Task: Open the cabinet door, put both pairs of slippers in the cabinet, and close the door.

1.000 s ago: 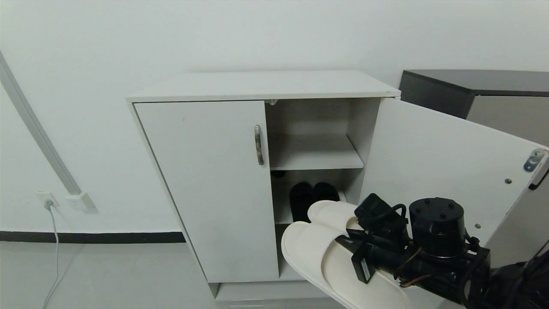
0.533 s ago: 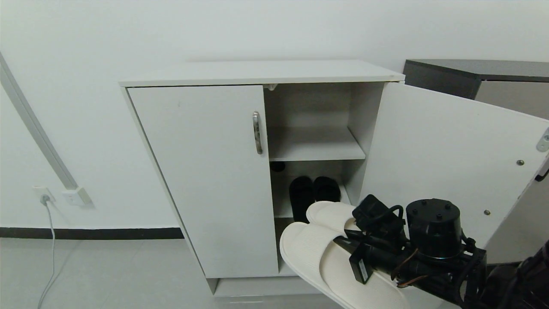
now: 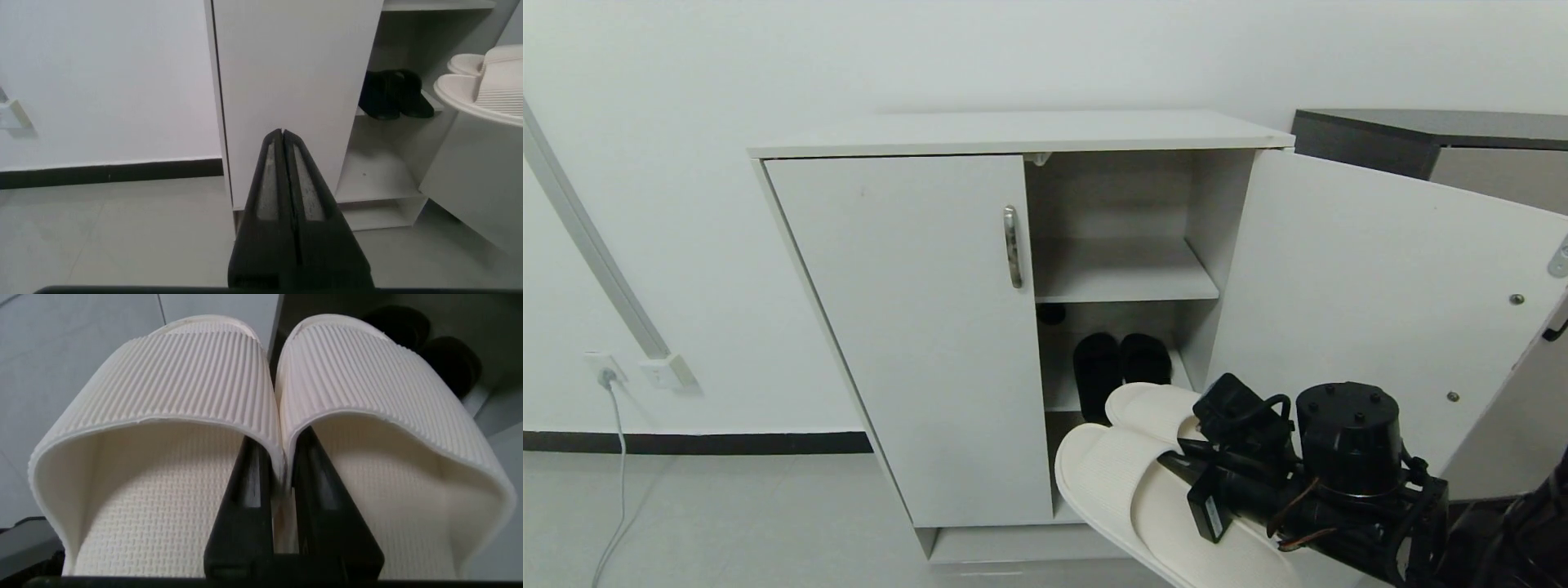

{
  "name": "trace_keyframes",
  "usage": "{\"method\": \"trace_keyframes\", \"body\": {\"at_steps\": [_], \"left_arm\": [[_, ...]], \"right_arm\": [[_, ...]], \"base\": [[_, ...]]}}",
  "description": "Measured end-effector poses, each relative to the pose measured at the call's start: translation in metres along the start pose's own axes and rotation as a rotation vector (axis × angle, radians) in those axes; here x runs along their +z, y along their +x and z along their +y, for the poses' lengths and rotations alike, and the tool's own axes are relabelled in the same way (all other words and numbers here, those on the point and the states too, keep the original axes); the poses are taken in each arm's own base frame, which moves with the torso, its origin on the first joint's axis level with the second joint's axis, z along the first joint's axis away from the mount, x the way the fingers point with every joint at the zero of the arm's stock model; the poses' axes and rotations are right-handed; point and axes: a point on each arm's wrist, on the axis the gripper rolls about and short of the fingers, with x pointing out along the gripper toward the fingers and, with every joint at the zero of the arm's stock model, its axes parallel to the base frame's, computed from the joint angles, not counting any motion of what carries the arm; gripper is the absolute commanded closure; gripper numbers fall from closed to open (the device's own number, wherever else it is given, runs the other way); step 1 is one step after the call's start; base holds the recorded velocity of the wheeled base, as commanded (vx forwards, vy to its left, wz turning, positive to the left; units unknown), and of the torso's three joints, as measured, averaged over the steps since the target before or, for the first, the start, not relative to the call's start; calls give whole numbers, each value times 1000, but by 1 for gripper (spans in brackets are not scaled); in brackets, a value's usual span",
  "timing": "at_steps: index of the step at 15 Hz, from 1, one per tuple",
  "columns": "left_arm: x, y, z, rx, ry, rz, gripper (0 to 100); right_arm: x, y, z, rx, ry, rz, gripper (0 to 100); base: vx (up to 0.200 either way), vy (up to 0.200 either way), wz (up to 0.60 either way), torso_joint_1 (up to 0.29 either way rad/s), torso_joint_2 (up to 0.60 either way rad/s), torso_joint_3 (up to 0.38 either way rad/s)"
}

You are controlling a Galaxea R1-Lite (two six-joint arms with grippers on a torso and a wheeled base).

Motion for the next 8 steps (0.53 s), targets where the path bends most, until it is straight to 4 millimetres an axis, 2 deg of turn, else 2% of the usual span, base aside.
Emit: {"method": "trace_keyframes", "body": {"at_steps": [1, 2, 7, 8], "left_arm": [[0, 0, 0, 0, 1, 0, 100], [0, 0, 0, 0, 2, 0, 100], [0, 0, 0, -1, 2, 0, 100], [0, 0, 0, 1, 2, 0, 100]], "right_arm": [[0, 0, 0, 0, 1, 1, 100], [0, 0, 0, 0, 1, 2, 100], [-3, 4, 0, -35, 0, 16, 100], [-2, 7, -3, -106, 1, 20, 100]], "base": [[0, 0, 0, 0, 0, 0], [0, 200, 0, 2, 22, 2], [0, 0, 0, 0, 0, 0], [0, 0, 0, 0, 0, 0]]}}
